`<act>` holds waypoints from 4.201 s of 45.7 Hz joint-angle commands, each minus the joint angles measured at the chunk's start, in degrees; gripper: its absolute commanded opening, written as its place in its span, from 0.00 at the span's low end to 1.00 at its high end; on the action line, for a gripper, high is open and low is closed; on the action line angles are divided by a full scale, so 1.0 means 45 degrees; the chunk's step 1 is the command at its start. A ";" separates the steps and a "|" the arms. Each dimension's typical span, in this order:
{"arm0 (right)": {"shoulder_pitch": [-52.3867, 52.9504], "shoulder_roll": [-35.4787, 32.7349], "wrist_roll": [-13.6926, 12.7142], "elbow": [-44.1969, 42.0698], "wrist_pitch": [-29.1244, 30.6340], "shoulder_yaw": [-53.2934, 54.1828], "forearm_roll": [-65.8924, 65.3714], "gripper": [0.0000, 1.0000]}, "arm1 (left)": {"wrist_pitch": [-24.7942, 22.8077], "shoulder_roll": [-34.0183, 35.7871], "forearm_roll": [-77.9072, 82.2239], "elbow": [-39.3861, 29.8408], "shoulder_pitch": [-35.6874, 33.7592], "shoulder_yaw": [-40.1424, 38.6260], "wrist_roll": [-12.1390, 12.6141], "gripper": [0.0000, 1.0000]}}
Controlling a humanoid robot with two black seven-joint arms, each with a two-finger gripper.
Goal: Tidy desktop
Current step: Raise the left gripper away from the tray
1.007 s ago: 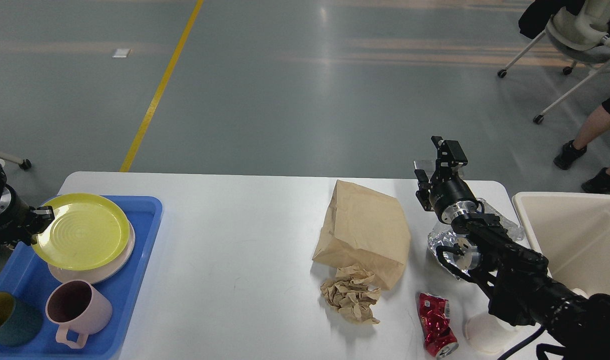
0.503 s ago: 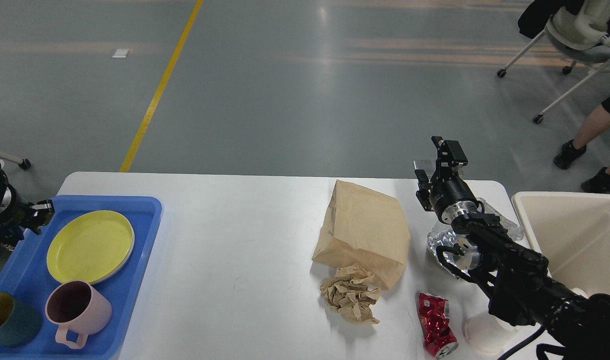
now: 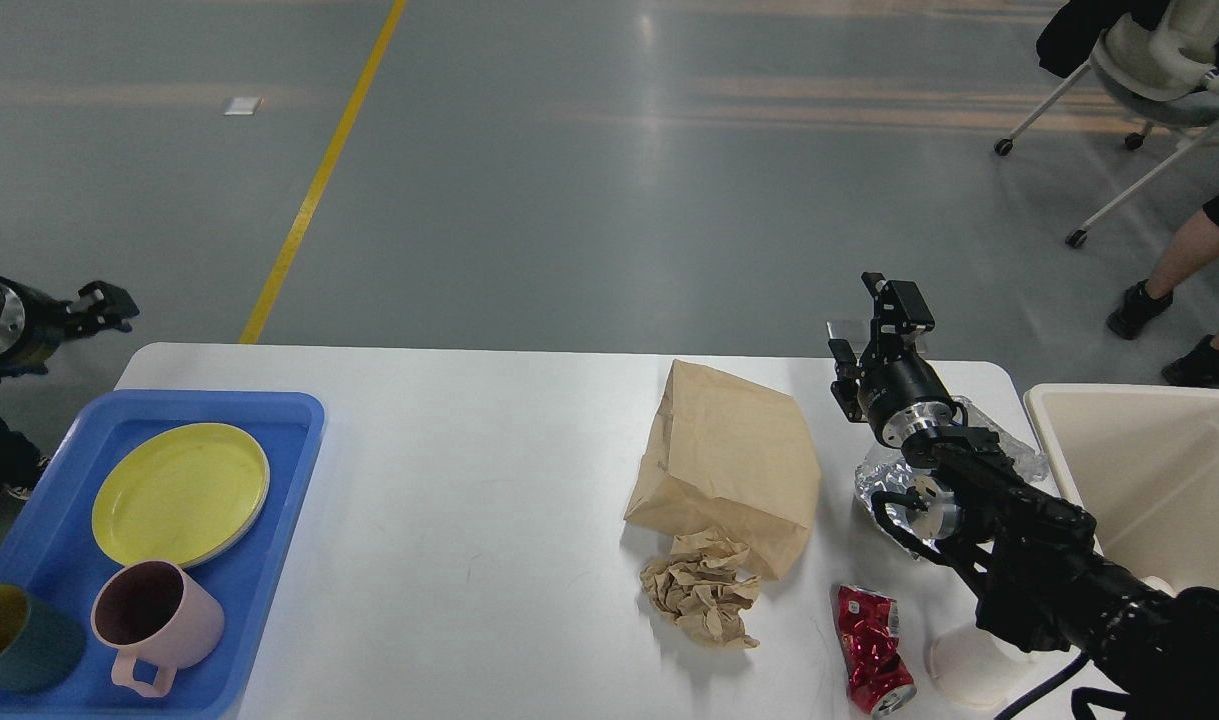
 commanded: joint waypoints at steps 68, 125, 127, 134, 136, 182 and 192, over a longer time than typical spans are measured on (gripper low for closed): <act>0.0003 0.0000 0.0000 0.0003 0.0000 0.0000 0.0000 1.00 | 0.3551 -0.2126 -0.3205 0.0029 0.1871 -1.8787 -0.0021 0.96; -0.0017 0.0000 0.0000 0.0003 0.0000 0.0000 0.0000 1.00 | 0.3531 -0.2791 -0.3186 0.0010 0.2866 -1.8845 -0.0021 0.96; -0.0017 -0.0020 0.0000 -0.0016 0.0000 0.0000 0.0000 1.00 | 0.3531 -0.2810 -0.3205 0.0010 0.2866 -1.8787 -0.0040 0.96; -0.0017 0.0000 0.0000 0.0003 0.0000 0.0000 0.0000 1.00 | 0.3512 -0.2985 -0.3186 -0.0029 0.2866 -1.8669 -0.0040 0.96; -0.0017 0.0000 0.0000 0.0003 0.0000 0.0000 0.0000 1.00 | 0.3512 -0.3102 -0.3186 -0.0029 0.2866 -1.8650 -0.0021 0.96; -0.0016 0.0000 0.0000 0.0003 0.0000 0.0000 0.0000 1.00 | 0.3297 -0.4177 -0.3244 -0.0049 0.3920 -1.9978 -0.1326 0.96; -0.0017 0.0000 0.0000 0.0003 0.0000 0.0000 0.0000 1.00 | 0.1913 -0.4450 -0.3225 -0.0049 0.4565 -1.9939 -0.5755 0.96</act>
